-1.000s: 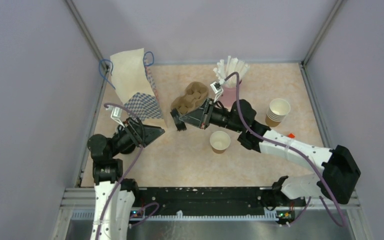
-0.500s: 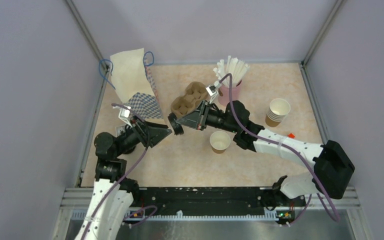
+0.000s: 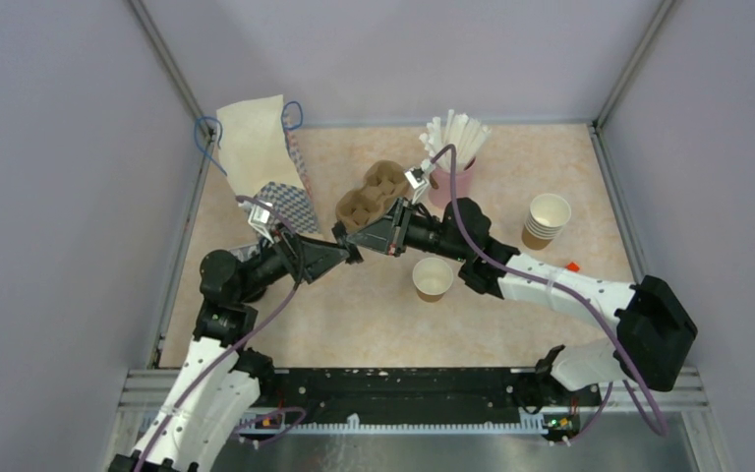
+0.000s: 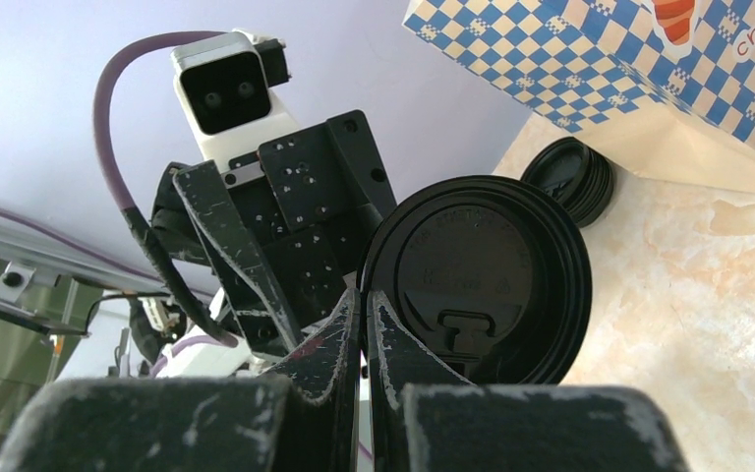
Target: Pack the takeout coffee
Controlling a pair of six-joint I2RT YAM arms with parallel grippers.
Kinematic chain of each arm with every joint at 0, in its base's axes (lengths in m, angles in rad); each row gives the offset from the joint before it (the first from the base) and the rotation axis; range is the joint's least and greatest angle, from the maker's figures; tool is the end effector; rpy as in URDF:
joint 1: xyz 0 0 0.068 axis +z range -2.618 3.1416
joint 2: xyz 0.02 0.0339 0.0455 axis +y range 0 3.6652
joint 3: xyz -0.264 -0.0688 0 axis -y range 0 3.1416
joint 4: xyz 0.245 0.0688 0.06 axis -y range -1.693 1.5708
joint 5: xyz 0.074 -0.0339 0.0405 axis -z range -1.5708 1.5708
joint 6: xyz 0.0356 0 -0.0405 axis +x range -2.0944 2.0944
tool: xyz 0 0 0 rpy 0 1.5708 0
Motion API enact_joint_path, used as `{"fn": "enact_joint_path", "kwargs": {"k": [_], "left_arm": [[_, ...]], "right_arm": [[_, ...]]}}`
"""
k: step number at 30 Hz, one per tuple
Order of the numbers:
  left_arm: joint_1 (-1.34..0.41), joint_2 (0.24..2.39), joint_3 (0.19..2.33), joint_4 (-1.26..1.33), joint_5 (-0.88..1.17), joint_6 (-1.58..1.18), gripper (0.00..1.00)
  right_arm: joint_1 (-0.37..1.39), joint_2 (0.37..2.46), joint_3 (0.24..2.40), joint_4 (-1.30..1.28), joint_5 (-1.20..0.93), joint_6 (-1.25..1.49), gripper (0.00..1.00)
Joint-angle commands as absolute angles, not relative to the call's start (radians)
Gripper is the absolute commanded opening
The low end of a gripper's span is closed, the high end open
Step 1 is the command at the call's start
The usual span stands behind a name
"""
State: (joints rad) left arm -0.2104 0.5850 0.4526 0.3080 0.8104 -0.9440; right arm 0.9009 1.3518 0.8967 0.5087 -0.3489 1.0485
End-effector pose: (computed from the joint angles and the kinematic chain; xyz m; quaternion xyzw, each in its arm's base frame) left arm 0.1391 -0.0561 0.3036 0.0703 0.6594 -0.5965 0.4520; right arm 0.1869 0.2556 0.3232 -0.0757 0.6849 0.6585 0.3025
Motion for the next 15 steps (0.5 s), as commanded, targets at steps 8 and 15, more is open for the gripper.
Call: {"fn": "enact_joint_path", "kwargs": {"k": [8,15], "left_arm": [[-0.259,0.615,0.460,0.386,0.736,-0.981,0.43],[-0.261,0.608,0.460,0.377,0.714,-0.991,0.00]], "right_arm": [[0.912,1.361,0.924,0.549,-0.361,1.033,0.00],[0.911,1.344,0.916,0.540,-0.351,1.025,0.00]]}}
